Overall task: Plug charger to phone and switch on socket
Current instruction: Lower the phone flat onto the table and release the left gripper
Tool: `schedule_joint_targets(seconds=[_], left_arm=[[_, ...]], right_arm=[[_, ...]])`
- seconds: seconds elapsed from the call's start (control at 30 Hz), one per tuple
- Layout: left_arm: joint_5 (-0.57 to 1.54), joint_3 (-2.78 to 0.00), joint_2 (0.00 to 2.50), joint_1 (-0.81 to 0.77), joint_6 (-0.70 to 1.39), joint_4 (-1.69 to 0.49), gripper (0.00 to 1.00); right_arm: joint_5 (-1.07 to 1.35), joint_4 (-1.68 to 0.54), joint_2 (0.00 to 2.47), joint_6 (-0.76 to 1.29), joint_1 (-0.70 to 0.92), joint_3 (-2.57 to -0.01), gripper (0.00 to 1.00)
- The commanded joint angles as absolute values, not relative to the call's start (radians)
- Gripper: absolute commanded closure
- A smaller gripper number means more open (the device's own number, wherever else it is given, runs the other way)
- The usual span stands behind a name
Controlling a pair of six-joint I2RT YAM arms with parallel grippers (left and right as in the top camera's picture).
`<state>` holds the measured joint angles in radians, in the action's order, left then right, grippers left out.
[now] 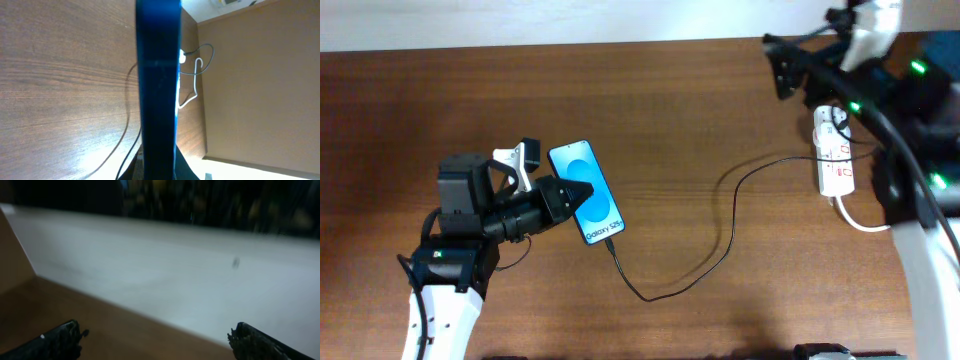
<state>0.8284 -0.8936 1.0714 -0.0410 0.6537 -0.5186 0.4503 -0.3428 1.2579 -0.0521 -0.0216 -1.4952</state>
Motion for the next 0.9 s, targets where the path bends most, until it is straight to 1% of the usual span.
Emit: schedule_joint_targets(seconds=[0.0, 0.07, 0.13, 0.23, 0.33, 0.4, 0.47, 0.53, 0.63, 0.7, 0.77, 0.87], left_arm=[[0.892, -0.901, 1.066, -0.044, 0.626, -0.496, 1.0], [0.898, -0.901, 1.066, -0.044, 0.627, -0.456, 1.0], [0.902, -0.901, 1.068, -0.044, 0.627, -0.453, 1.0], [0.902, -0.901, 1.068, -0.044, 0.565, -0.443, 1.0], [0.902, -0.901, 1.135, -0.044, 0.544, -0.395, 1.0], [0.936, -0.901, 1.227, -0.046, 0.521, -0.321, 1.0], [0.993, -0.901, 1.33, -0.046, 0.522, -0.205, 1.0], [0.991, -0.901, 1.473, -0.046, 0.513, -0.113, 1.0], [0.987, -0.901, 1.627, -0.046, 0.432, -0.071, 1.0], [0.967, -0.902, 1.726, -0.046, 0.365, -0.058, 0.98], [0.859, -0.902, 1.789, -0.048, 0.356, -0.055, 0.97], [0.827, -0.902, 1.84, -0.075, 0.335, 0.0, 0.95]], right_arm=[[0.316, -0.427, 1.103, -0.08, 0.008, -1.51, 0.02], [0.184, -0.458, 1.007, -0.079, 0.028, -1.492, 0.02], [0.182, -0.47, 0.893, -0.078, 0.028, -1.456, 0.02], [0.151, -0.467, 0.783, -0.079, 0.026, -1.397, 0.02], [0.118, -0.347, 0.612, -0.078, 0.025, -1.216, 0.02], [0.118, -0.306, 0.55, -0.078, 0.009, -1.155, 0.02], [0.118, -0.298, 0.526, -0.045, -0.047, -1.152, 0.02], [0.119, -0.299, 0.522, -0.01, -0.061, -1.152, 0.01], [0.119, -0.299, 0.522, -0.006, -0.061, -1.152, 0.02], [0.119, -0.302, 0.522, -0.006, -0.061, -1.149, 0.02], [0.119, -0.301, 0.522, -0.006, -0.061, -1.142, 0.02], [0.119, -0.291, 0.522, 0.009, -0.061, -1.121, 0.02]])
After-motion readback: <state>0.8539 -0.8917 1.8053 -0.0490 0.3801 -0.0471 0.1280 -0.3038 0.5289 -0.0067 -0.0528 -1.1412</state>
